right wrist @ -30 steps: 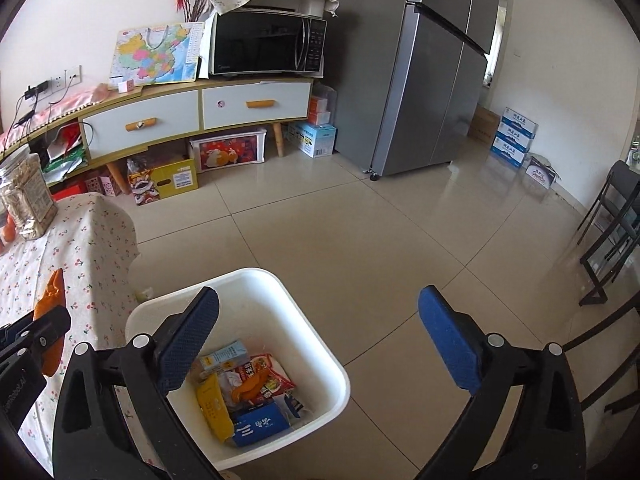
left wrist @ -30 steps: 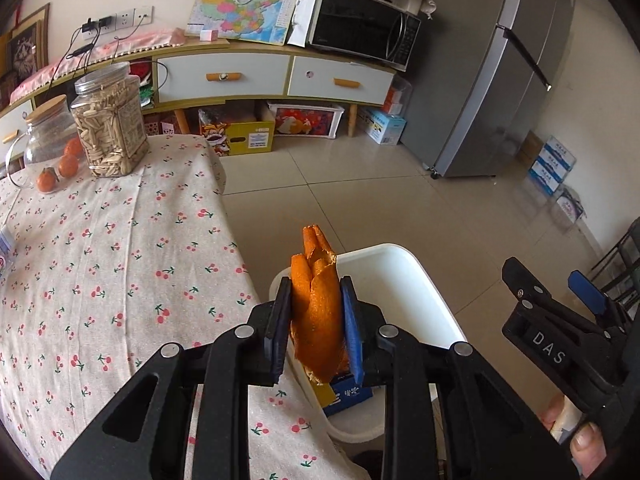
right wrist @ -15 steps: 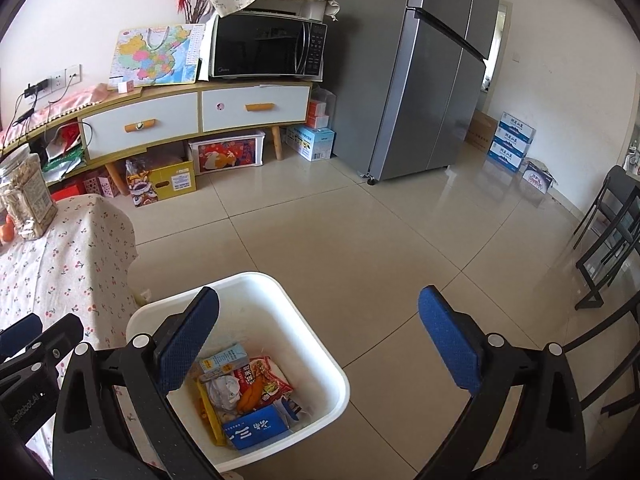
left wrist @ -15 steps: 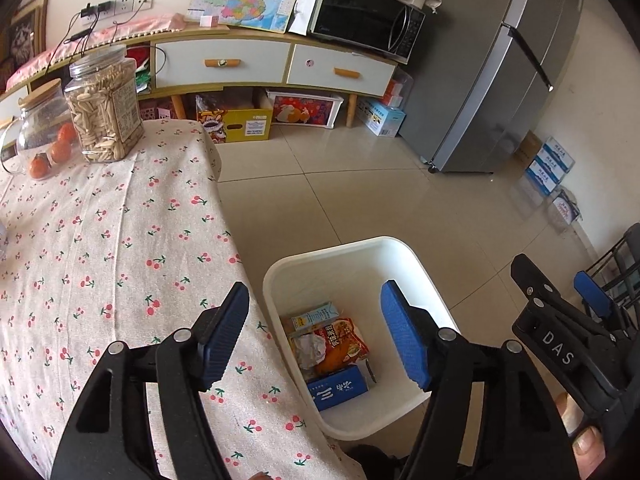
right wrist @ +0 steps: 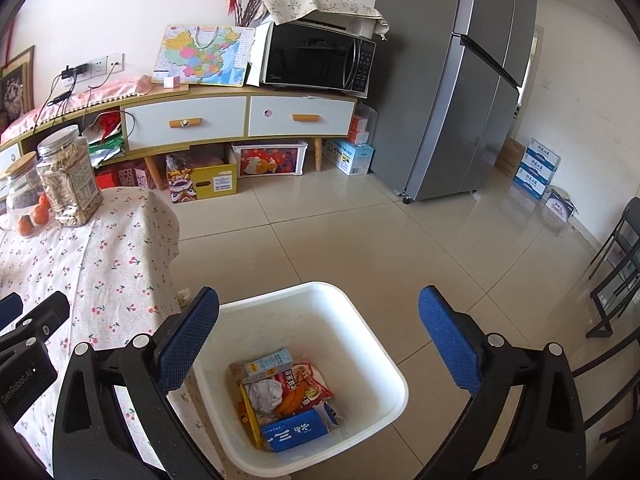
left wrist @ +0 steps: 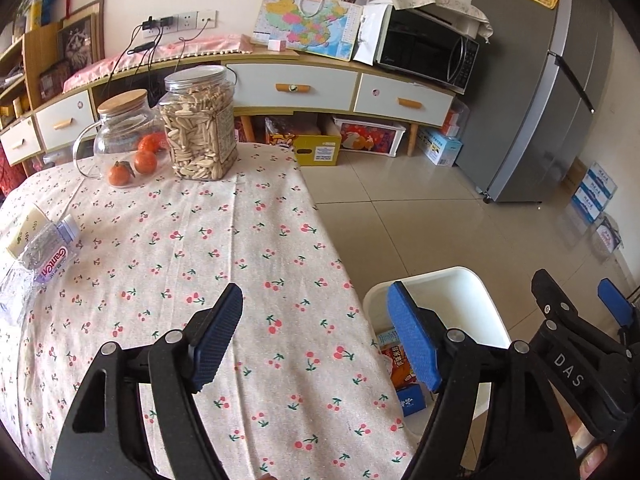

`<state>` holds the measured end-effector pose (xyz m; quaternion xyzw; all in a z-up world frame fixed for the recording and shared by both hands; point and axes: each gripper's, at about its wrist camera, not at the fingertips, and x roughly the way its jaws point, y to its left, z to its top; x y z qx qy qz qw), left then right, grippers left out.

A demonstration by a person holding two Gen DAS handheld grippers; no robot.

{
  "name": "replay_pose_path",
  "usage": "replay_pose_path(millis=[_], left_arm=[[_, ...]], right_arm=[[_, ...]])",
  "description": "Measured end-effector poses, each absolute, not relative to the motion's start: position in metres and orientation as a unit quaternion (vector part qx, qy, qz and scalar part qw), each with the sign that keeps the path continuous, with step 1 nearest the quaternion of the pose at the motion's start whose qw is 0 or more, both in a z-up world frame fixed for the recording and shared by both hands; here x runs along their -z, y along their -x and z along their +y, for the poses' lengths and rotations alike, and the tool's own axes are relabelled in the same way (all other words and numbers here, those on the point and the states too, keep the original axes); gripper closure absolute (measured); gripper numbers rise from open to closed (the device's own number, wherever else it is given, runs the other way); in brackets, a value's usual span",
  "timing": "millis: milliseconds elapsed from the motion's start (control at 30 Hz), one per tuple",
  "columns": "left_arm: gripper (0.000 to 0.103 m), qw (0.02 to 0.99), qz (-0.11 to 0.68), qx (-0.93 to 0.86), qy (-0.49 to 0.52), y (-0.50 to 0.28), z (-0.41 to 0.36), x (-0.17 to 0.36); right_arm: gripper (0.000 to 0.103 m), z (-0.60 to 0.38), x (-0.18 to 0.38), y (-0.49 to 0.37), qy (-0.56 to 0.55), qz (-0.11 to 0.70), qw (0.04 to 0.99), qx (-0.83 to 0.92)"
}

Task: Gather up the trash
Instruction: 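Move both tools back from the bin toward the table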

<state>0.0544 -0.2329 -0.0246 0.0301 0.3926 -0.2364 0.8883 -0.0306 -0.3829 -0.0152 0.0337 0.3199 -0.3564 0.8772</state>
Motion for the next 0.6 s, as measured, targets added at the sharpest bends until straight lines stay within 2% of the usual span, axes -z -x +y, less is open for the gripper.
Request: replay_pose_path(millis=[233,600], left_arm=[[0.026,0.902,0.382,0.198,-0.028,-0.068,-0.192,0.019],[0.026,0.909,0.394,0.133,-0.015,-0.09,-0.115,0.023]], right_arm=[[0.007,-0.343,0.011,0.006,-0.019,0.318,0.891,0.325],[0.007,-0.273,0.013,-0.031,0.005,0.324,0.907,0.27]])
